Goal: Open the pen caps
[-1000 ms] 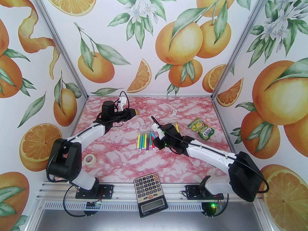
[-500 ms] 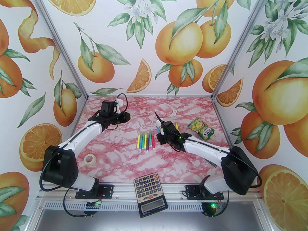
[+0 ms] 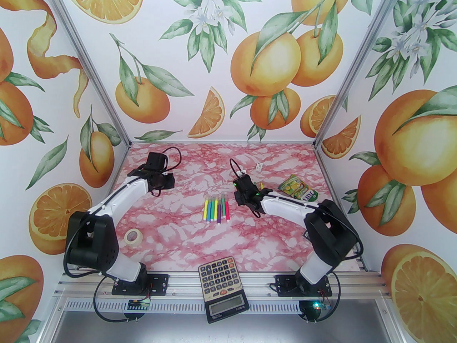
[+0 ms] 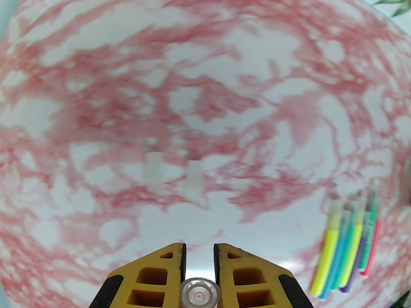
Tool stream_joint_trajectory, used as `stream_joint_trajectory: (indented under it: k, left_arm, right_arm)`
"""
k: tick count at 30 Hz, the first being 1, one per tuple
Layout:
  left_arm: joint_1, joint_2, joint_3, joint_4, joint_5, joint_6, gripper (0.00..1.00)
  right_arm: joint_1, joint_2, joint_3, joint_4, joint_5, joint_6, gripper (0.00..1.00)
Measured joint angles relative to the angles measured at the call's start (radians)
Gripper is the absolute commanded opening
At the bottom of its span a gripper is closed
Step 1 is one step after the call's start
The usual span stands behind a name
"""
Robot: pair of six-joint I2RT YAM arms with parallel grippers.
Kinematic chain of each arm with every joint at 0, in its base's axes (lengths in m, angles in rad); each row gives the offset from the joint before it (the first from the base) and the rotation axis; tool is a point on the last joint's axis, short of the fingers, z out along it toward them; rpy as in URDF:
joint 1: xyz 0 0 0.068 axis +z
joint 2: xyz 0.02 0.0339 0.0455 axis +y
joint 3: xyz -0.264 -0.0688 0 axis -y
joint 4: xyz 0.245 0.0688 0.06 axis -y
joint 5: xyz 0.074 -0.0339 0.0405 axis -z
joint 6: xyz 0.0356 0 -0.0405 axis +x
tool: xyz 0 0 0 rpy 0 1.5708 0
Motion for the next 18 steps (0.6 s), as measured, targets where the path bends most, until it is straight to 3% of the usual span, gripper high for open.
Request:
stream_joint_trajectory:
  k: [9,18]
  left_arm:
    - [0.107,0.129,0.0,0.037,0.033,0.018,0.0]
    - [0.145,0.247,0.028,0.054,0.063,0.037,0.0]
  right_arm:
    - [-0.039,0.078,0.048,-0.004,0.003,0.028,0.07]
    - [-0.07,0.126,0.069,-0.014,0.007,0.046,0.1]
